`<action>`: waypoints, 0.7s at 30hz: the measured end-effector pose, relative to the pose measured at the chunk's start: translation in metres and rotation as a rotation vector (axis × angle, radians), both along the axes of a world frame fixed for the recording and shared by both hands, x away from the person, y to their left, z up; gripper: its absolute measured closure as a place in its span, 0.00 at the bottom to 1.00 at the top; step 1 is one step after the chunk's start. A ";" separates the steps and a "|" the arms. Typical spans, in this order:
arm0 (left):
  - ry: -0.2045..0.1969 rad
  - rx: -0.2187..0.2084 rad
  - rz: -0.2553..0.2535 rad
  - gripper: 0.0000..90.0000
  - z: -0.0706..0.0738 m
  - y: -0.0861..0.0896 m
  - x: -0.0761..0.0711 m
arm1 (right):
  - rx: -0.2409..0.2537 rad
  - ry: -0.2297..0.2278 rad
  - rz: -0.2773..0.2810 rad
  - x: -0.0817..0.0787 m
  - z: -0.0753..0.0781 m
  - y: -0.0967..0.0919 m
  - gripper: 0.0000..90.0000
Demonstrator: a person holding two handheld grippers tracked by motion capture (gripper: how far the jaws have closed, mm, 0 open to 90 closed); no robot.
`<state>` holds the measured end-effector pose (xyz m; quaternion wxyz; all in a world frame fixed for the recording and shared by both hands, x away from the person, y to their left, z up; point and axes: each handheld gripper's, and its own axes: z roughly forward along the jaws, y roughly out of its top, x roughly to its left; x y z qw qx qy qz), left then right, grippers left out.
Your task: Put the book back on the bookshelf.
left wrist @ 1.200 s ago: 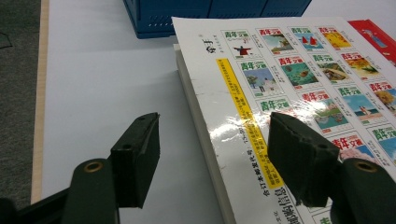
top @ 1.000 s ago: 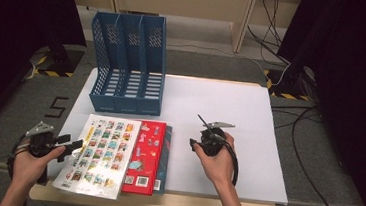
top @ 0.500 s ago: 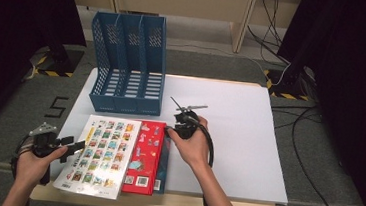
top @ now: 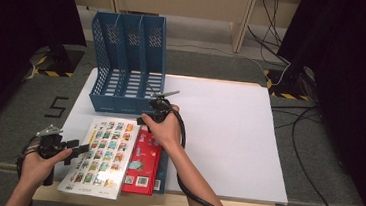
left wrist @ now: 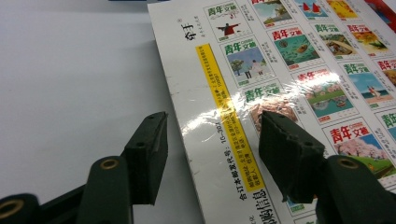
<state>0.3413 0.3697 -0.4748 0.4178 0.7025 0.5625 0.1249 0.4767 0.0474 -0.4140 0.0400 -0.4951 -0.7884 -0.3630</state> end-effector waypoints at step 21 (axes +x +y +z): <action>-0.013 0.025 -0.006 0.49 0.000 -0.004 -0.001 | -0.057 0.018 0.017 0.005 -0.012 0.028 0.52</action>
